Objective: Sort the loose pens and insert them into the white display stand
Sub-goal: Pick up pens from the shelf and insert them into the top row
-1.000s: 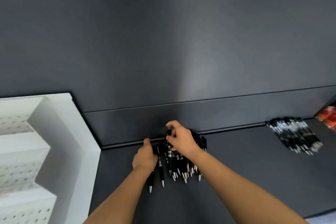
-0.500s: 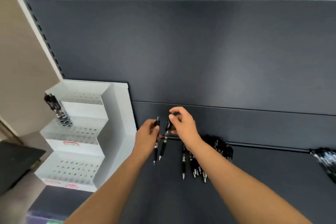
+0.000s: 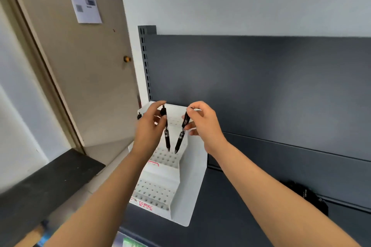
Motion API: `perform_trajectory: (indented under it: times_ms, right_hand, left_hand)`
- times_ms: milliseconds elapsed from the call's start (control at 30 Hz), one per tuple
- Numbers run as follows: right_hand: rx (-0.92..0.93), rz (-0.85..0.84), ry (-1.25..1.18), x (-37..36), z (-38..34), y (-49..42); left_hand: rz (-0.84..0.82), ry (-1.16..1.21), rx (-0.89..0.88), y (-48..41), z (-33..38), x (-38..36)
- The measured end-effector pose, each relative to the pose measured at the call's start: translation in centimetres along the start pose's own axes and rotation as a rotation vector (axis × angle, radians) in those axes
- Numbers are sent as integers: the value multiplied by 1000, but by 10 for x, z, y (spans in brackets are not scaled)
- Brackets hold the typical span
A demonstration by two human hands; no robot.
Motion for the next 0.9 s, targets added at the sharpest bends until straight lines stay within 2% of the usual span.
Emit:
perform_trajectory:
  times_ms: [200, 533, 733, 900]
  right_hand:
    - [69, 92, 71, -40, 2, -23]
    - [120, 224, 156, -66, 16, -39]
    - [99, 209, 222, -71, 25, -48]
    - [116, 176, 283, -82, 32, -59]
  left_hand:
    - [-13, -132, -4, -42, -38, 38]
    - [-84, -381, -221, -70, -77, 25]
    - [-180, -563, -267, -66, -96, 11]
    - [-118, -590, -312, -67, -99, 15]
Point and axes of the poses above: each hand's wrist, its own y-axis away from the middle knuckle, its own x-axis out of the back of the hand, z = x × y, the point moved 3 cm from there along -y, towards the middle knuckle, and after that the axes turned 3 degrees about -y, right-handed, at the moved point
